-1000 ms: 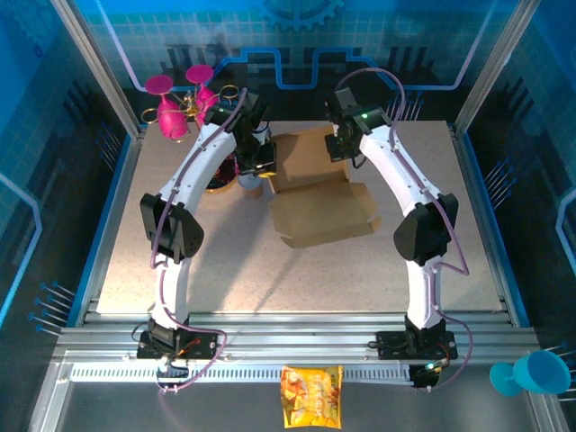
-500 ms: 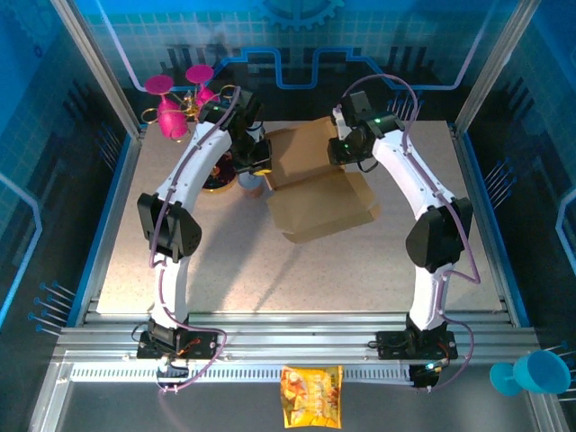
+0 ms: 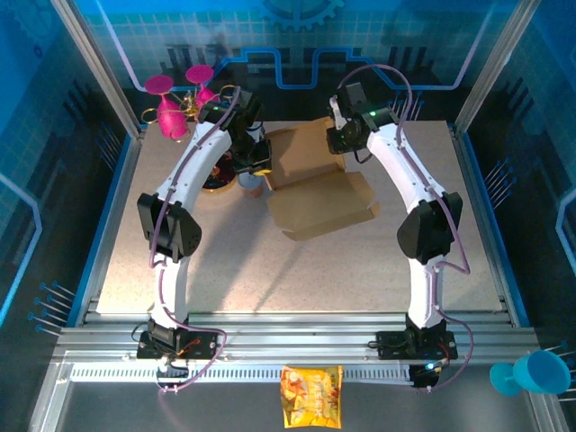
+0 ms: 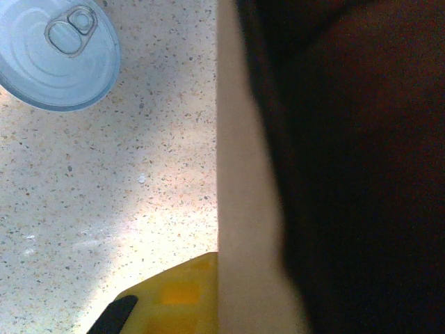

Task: Fold the paper box

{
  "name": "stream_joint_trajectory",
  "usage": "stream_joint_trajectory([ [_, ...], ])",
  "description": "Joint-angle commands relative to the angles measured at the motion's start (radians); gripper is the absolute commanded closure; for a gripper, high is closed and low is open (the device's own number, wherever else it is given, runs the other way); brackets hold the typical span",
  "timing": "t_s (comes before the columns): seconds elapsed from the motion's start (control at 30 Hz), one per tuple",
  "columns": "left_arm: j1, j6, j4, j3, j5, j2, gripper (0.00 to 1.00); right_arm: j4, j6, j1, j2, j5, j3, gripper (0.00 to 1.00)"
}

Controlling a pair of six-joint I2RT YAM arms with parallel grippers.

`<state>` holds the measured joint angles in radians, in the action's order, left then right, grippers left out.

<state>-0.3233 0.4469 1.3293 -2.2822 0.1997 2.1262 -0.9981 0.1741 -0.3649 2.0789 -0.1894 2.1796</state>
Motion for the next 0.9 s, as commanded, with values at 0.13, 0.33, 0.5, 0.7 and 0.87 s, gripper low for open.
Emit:
stream_joint_trajectory([
  [0.13, 0.007, 0.004, 0.025, -0.032, 0.027, -0.008, 1.00, -0.010, -0.009, -0.022, 0.016, -0.073, -0.005, 0.73],
  [0.33, 0.007, 0.004, 0.026, -0.033, 0.028, -0.009, 1.00, -0.039, 0.004, -0.036, 0.048, -0.117, 0.021, 0.73],
  [0.5, 0.007, 0.005, 0.025, -0.030, 0.029, -0.011, 1.00, -0.037, 0.015, -0.037, 0.049, -0.145, -0.005, 0.73],
  [0.7, 0.008, 0.003, 0.022, -0.022, 0.027, -0.012, 1.00, -0.056, 0.023, -0.039, 0.032, -0.216, -0.006, 0.94],
  [0.87, 0.009, 0.003, 0.022, -0.014, 0.015, -0.011, 1.00, -0.138, 0.052, -0.047, 0.026, -0.324, 0.020, 1.00],
])
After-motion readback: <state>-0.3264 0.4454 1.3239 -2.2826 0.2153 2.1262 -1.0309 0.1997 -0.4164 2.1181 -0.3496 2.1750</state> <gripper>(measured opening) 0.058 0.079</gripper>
